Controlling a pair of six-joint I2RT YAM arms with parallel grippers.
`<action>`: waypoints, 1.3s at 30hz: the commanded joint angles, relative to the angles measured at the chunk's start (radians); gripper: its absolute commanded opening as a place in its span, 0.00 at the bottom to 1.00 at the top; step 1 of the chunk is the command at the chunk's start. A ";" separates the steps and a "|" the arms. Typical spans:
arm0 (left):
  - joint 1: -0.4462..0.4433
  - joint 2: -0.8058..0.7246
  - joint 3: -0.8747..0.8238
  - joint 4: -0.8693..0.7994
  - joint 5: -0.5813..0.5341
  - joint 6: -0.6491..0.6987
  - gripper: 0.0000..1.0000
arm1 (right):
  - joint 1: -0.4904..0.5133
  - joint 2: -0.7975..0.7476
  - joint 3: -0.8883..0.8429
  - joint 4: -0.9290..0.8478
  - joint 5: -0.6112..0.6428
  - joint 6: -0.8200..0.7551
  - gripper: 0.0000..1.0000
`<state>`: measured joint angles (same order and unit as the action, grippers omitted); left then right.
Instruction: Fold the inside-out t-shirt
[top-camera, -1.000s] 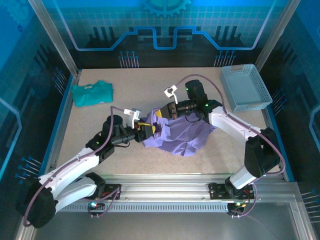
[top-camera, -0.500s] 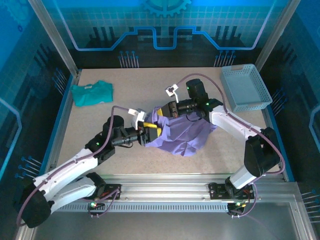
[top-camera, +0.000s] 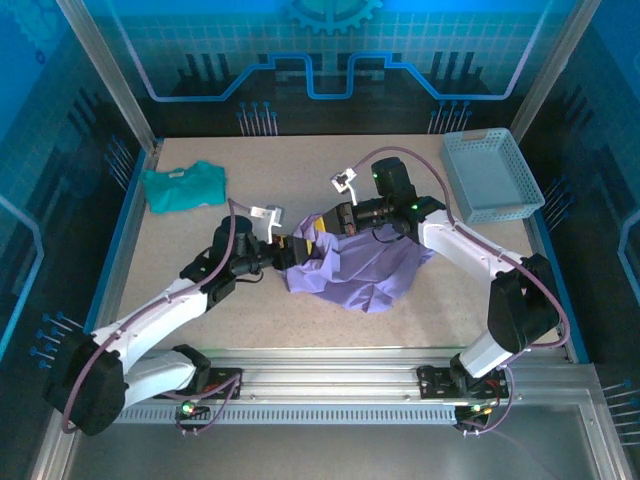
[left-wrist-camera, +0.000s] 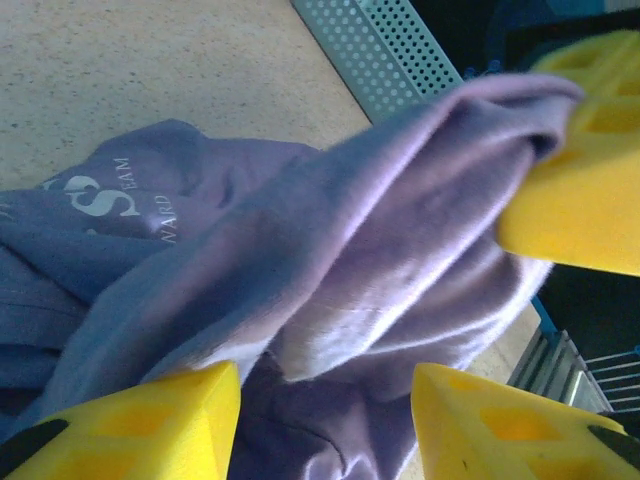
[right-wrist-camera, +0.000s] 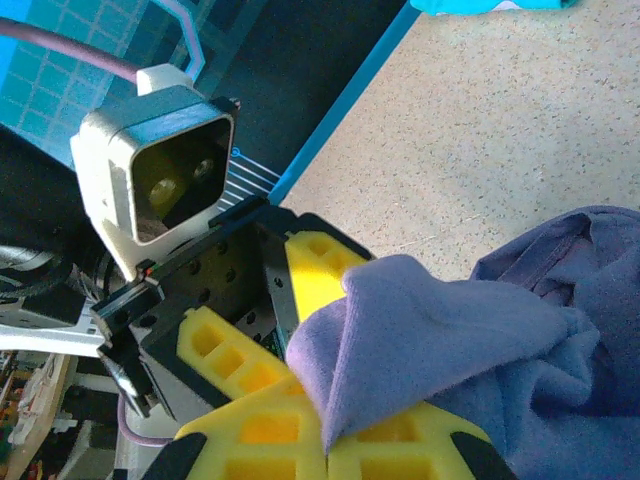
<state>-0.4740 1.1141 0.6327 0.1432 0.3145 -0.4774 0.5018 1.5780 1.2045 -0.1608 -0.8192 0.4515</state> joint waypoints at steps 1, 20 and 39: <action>0.015 0.035 0.058 0.017 0.021 -0.020 0.50 | -0.016 -0.018 0.018 -0.005 -0.005 -0.011 0.00; 0.015 0.100 0.083 0.094 0.093 -0.017 0.24 | -0.016 -0.021 0.021 -0.021 -0.003 -0.029 0.00; 0.011 -0.035 0.054 0.051 0.028 -0.228 0.00 | 0.104 -0.168 0.021 -0.310 0.772 -0.236 0.39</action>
<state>-0.4664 1.1210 0.6838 0.2142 0.3794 -0.6174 0.5594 1.5208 1.2850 -0.4217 -0.2626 0.2867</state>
